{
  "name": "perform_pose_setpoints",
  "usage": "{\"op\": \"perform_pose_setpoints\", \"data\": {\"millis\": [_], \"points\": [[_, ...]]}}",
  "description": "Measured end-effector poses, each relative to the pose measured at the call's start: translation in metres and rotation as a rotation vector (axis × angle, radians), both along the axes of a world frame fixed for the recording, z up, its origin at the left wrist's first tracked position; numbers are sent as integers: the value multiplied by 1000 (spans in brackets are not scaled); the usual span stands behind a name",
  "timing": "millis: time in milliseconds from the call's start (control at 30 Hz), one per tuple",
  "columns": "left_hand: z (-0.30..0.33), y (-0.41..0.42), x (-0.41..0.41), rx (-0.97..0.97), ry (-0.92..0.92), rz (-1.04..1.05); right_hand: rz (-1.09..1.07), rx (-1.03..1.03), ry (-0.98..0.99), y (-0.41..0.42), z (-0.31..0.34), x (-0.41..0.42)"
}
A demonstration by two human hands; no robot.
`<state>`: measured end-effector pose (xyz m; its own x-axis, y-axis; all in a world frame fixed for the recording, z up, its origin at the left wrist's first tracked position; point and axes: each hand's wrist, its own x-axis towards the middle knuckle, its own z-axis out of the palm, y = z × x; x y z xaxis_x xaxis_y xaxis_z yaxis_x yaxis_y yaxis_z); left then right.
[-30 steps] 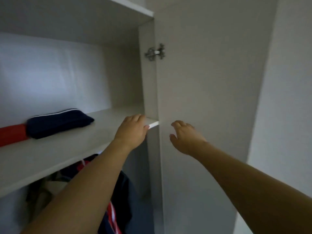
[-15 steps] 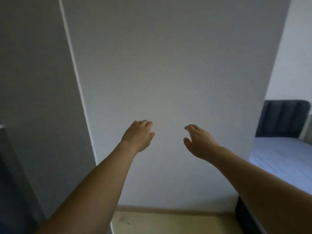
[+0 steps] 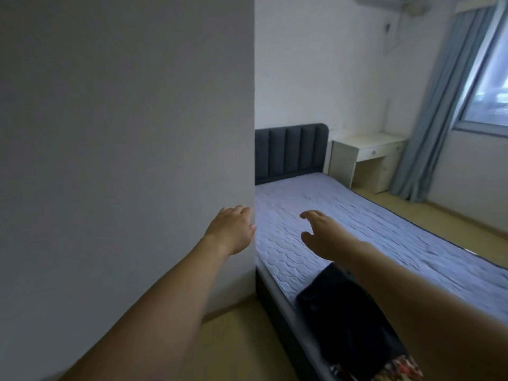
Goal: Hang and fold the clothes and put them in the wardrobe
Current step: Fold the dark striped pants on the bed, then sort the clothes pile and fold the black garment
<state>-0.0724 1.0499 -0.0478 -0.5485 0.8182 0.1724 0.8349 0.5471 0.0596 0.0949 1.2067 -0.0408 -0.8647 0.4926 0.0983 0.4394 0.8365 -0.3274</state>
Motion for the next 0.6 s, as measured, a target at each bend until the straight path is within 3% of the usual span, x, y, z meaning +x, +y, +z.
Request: {"op": "perform_pose_setpoints", "data": {"millis": [233, 433, 600], "points": [[-23, 198, 66, -4, -13, -74, -109, -97, -41, 200, -28, 82], [-49, 284, 87, -90, -144, -4, -78, -182, -117, 323, -34, 97], [-92, 354, 63, -52, -338, 134, -96, -222, -129, 410, -70, 89]]}}
